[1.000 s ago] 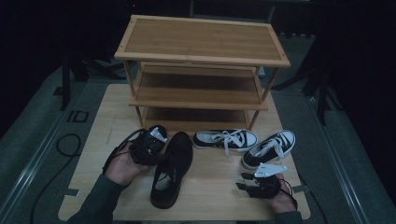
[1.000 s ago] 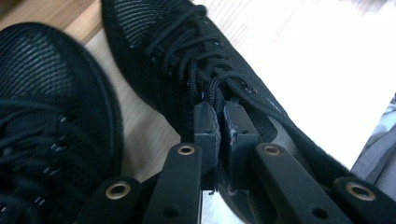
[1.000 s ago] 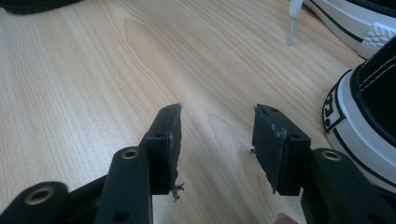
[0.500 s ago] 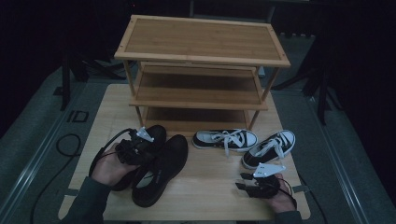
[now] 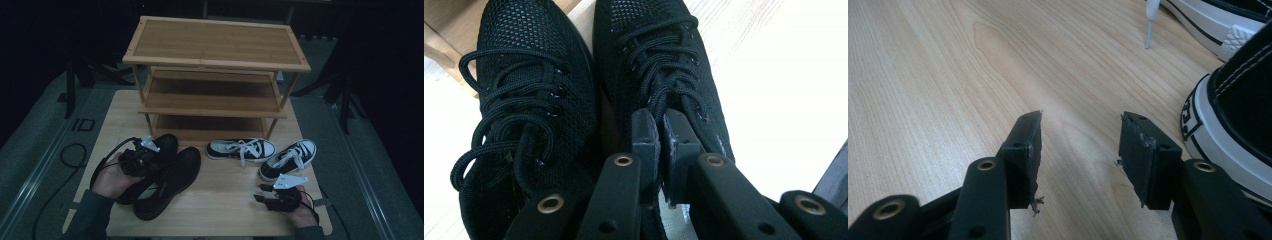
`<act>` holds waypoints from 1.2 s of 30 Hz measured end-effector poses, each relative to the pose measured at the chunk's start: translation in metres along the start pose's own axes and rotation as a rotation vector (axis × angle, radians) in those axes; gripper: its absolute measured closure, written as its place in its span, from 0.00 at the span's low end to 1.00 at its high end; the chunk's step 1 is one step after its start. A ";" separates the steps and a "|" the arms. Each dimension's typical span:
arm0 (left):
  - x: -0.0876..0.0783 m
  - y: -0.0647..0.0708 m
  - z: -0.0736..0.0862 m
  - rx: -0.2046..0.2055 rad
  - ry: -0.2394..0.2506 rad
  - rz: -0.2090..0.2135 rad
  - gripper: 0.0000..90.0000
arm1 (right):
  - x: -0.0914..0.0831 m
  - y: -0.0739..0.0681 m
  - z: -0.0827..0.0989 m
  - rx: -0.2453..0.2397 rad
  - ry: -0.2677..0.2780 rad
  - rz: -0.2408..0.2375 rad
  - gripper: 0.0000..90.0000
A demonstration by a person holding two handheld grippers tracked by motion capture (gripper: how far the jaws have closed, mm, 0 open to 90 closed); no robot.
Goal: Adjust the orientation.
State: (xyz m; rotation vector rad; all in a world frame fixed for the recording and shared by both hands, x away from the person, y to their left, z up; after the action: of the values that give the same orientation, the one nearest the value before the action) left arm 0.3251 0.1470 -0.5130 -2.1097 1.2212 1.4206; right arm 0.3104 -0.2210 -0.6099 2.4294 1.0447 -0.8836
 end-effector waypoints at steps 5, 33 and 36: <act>-0.002 0.001 0.004 0.003 -0.019 -0.001 0.95 | -0.001 0.002 0.001 0.010 -0.002 0.004 0.56; -0.027 -0.016 0.005 -0.087 0.143 -0.067 0.51 | -0.004 0.011 0.001 0.082 0.006 0.020 0.54; -0.029 -0.018 0.006 -0.099 0.151 -0.070 0.49 | -0.004 0.012 0.002 0.084 0.007 0.025 0.53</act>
State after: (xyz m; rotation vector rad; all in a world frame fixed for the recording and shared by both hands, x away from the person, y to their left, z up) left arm 0.3316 0.1750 -0.4937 -2.3399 1.1394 1.3381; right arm 0.3159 -0.2322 -0.6076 2.5098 0.9968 -0.9293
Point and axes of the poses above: each handheld gripper's, and its own axes: x roughly forward along the jaws, z roughly out of its underside, y roughly to its right, the point moved 9 cm from there along x, roughly forward along the jaws, and after that the axes turned 11 degrees about z, right-handed, at the moved point
